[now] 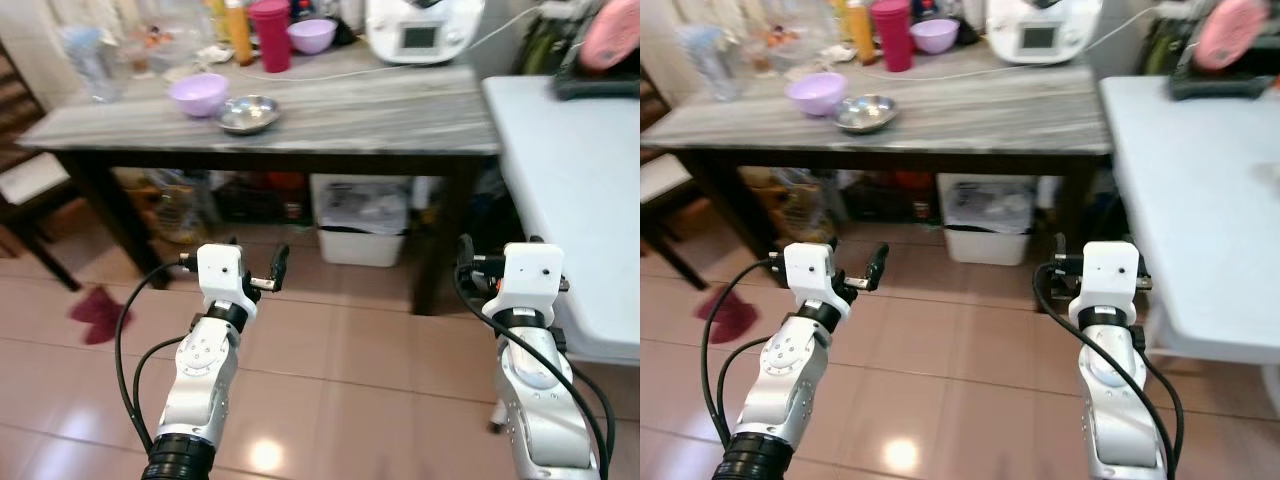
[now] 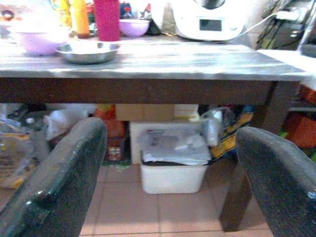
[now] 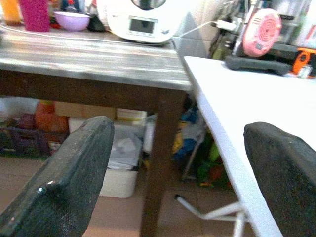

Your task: Setting the table

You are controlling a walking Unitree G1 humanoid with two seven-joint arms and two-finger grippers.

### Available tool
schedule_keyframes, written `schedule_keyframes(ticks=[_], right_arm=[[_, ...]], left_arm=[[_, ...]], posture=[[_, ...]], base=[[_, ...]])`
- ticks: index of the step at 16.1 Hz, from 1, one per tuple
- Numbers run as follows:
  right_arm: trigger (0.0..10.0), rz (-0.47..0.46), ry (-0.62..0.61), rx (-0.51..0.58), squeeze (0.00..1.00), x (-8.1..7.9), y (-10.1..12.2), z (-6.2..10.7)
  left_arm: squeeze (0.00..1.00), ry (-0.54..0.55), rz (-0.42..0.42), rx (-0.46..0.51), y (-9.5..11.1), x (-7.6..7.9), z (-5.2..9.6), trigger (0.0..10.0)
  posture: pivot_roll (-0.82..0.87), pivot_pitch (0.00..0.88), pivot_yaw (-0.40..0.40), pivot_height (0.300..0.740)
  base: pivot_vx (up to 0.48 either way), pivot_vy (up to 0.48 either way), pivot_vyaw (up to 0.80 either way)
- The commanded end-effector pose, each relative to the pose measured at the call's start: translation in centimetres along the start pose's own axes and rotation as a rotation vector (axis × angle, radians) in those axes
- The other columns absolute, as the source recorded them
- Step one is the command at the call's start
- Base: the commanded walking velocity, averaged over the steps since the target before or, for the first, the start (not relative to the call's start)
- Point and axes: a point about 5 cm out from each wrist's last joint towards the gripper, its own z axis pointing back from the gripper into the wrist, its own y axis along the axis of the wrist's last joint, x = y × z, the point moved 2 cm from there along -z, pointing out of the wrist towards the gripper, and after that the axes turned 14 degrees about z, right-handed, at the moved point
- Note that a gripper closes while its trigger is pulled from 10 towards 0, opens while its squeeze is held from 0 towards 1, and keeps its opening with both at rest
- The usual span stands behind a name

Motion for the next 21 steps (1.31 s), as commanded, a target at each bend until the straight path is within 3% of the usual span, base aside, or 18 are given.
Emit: schedule_keyframes(ticks=[1, 19, 21], right_arm=[[10.0, -0.005, 0.008, 0.018, 0.0, -0.3, 0.4, 0.2], [10.0, 0.031, -0.005, 0.042, 0.0, 0.9, 0.8, -0.3], [10.0, 0.032, -0.006, 0.041, 0.0, 0.9, 0.8, -0.3]], left_arm=[[0.0, 0.023, 0.0, -0.01, -0.2, -0.8, 0.2, 10.0], [0.0, -0.01, 0.04, -0.018, -1.2, 0.7, -0.2, 10.0], [0.0, -0.019, 0.049, -0.02, -1.3, 0.9, -0.2, 10.0]], posture=[[-0.27, 0.072, 0.084, 0.74], [-0.3, 0.073, 0.056, 0.74], [-0.3, 0.076, 0.055, 0.74]], base=[[0.0, -0.48, 0.0], [0.0, -0.477, 0.0], [0.0, 0.0, 0.0]])
